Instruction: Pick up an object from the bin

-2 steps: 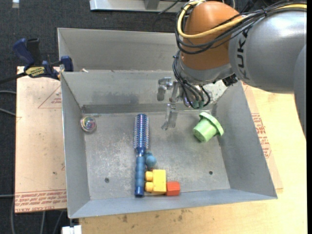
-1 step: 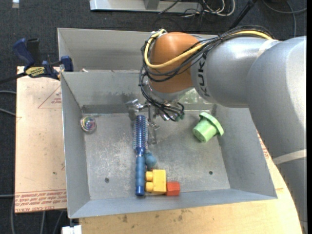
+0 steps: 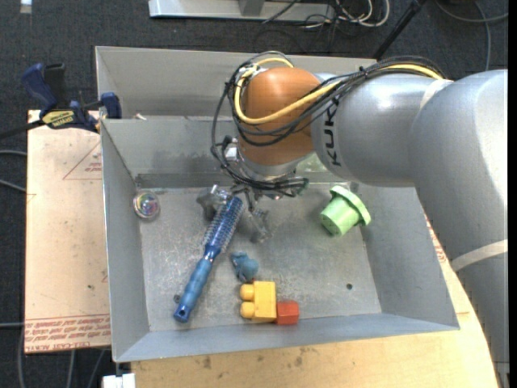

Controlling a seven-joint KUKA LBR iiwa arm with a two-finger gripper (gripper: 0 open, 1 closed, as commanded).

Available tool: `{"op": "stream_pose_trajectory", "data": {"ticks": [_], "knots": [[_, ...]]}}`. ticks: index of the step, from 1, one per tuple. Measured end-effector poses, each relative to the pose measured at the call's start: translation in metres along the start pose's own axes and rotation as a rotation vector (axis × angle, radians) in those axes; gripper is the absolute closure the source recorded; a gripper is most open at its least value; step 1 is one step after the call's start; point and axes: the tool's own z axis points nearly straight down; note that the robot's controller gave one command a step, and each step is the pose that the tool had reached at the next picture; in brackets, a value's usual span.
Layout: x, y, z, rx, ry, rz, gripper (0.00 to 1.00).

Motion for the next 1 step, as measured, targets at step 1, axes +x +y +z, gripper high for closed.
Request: {"op": "stream_pose_trajectory", "data": {"ticks": [1], "knots": [[0.0, -0.0001, -0.0002, 0.0, -0.001, 0.001, 1.0]]}}
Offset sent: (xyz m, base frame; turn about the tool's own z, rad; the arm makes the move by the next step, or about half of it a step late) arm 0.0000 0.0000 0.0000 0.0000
